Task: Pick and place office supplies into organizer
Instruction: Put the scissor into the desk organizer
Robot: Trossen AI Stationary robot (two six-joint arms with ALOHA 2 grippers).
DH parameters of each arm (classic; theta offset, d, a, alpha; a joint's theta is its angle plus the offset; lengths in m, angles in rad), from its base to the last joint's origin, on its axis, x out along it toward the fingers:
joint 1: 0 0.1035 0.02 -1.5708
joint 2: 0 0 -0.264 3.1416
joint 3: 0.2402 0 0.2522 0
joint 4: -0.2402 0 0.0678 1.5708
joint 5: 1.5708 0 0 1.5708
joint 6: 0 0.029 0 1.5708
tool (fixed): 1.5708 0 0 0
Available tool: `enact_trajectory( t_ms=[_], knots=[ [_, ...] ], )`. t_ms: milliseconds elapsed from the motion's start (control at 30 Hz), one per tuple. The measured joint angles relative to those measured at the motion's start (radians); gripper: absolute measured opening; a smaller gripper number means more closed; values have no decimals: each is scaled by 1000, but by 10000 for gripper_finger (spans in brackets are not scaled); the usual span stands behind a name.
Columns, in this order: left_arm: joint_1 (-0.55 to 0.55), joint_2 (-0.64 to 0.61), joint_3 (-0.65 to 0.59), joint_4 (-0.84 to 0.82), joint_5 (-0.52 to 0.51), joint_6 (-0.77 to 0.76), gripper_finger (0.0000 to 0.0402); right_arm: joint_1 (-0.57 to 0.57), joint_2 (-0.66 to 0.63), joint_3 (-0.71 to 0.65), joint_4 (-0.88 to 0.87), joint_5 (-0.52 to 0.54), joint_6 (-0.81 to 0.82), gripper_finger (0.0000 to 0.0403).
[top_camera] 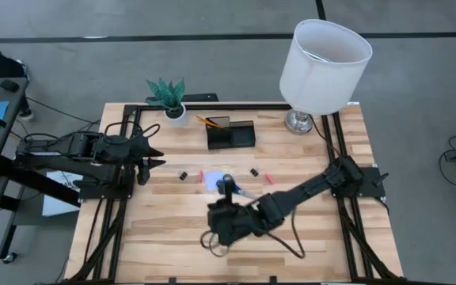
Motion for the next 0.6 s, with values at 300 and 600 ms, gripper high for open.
enact_trajectory(
  t_ms=[300, 600],
  knots=[
    [0, 0, 0, 0, 0, 0, 126, -162, -99, -261, 322, -454, -117, 1],
    [0, 0, 0, 1, 0, 0, 126, -226, -413, -763, 732, -524, 1, 0]
  ],
)
